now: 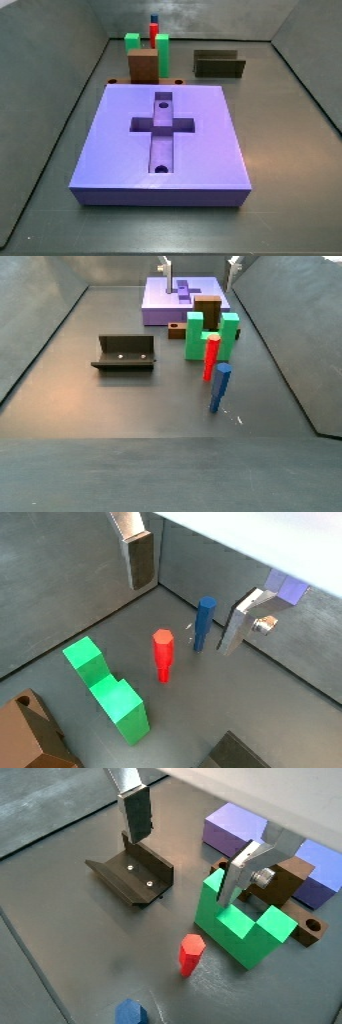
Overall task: Pick up the green object. Move up. Move to above the board. Insert the green object.
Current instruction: Pick up the green object.
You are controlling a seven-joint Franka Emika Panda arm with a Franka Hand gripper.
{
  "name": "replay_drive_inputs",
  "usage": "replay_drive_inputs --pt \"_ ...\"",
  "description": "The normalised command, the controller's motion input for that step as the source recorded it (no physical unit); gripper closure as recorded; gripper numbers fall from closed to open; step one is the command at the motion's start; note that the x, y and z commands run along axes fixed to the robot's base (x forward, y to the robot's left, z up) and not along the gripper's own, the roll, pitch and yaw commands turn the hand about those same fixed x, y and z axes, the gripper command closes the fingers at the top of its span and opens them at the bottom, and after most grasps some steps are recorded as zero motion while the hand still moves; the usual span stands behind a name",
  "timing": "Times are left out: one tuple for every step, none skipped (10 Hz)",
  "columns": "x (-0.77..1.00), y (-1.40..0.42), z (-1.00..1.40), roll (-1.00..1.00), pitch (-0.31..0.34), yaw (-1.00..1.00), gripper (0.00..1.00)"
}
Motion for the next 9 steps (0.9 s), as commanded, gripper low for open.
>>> replay_drive_inputs --pt "0.0 -0.03 0.0 0.0 0.0 0.0 0.0" --pt "0.0 0.0 0.0 -0.01 0.0 0.0 0.0" --pt "0.0 -0.05 0.0 0.0 0.0 0.0 0.0" --pt "-0.05 -0.12 0.0 0.0 -0.021 0.0 0.0" --pt "-0.02 -0.01 0.0 0.0 -0.011 0.0 0.0" --pt "0.0 -0.06 -0.05 -0.03 0.0 0.0 0.0" --pt "0.0 0.0 -0.06 -0.02 0.0 0.0 0.0" --pt "0.0 -0.01 -0.02 0.0 0.0 0.0 0.0" --pt "0.0 -0.12 -0.08 0.0 0.0 0.0 0.0"
